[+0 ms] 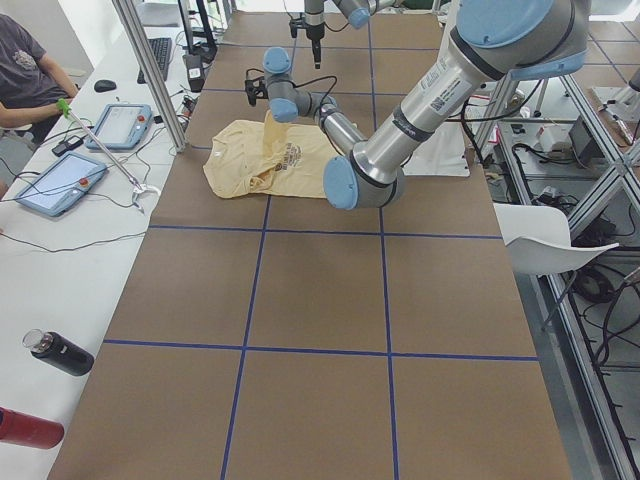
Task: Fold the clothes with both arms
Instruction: 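Carry the sleeve with the left gripper across the shirt toward the collar, then lay the sleeve down on the shirt front and open the left gripper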
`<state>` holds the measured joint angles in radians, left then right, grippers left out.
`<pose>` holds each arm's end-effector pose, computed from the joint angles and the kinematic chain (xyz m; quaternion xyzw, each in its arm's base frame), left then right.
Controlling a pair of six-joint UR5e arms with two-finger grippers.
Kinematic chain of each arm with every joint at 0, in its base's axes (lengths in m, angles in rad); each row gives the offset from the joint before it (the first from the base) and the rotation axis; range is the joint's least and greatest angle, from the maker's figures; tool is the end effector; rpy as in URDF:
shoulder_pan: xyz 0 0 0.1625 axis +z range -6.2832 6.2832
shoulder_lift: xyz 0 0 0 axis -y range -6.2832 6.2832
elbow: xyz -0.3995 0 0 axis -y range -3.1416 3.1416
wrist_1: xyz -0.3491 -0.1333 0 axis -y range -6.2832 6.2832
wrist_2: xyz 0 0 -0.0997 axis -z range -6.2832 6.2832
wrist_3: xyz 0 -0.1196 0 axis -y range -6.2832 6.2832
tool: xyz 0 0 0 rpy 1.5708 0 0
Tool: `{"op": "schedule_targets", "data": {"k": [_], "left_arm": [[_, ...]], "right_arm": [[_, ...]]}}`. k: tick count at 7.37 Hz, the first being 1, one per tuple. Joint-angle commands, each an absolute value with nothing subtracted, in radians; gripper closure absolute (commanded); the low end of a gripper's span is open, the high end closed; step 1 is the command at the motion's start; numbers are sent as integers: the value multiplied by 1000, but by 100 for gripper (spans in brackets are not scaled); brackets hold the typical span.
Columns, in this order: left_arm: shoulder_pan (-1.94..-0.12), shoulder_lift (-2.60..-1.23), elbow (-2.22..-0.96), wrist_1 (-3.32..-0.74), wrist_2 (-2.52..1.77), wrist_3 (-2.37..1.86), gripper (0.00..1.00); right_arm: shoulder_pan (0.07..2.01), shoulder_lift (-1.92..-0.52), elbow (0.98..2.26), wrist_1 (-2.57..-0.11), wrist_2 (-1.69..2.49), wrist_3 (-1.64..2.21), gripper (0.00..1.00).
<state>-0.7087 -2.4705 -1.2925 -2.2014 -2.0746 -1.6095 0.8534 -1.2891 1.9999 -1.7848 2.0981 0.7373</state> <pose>0.5031 -0.5308 0.1458 -0.0042 0.6023 -0.1505 0.7839 -0.2819 -0.4343 0.3618 0.0093 -0.3465 -0.0548 0.9364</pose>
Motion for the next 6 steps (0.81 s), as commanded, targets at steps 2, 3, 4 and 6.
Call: {"op": "schedule_targets", "data": {"k": [2, 3, 4, 6], "left_arm": [[-615, -2474, -1278, -2221, -2013, -1609, 100], [-600, -2476, -1278, -2227, -2013, -1609, 100], [-594, -2476, -1278, -2246, -2011, -1609, 97], [-592, -2474, -1273, -2255, -2008, -1611, 76]], "right_arm": [[853, -1279, 1982, -1772, 2098, 736, 0], [853, -1278, 1982, -1772, 2098, 736, 0], [853, -1278, 1980, -1772, 2098, 736, 0], [853, -1273, 1977, -1772, 2103, 736, 0]]}}
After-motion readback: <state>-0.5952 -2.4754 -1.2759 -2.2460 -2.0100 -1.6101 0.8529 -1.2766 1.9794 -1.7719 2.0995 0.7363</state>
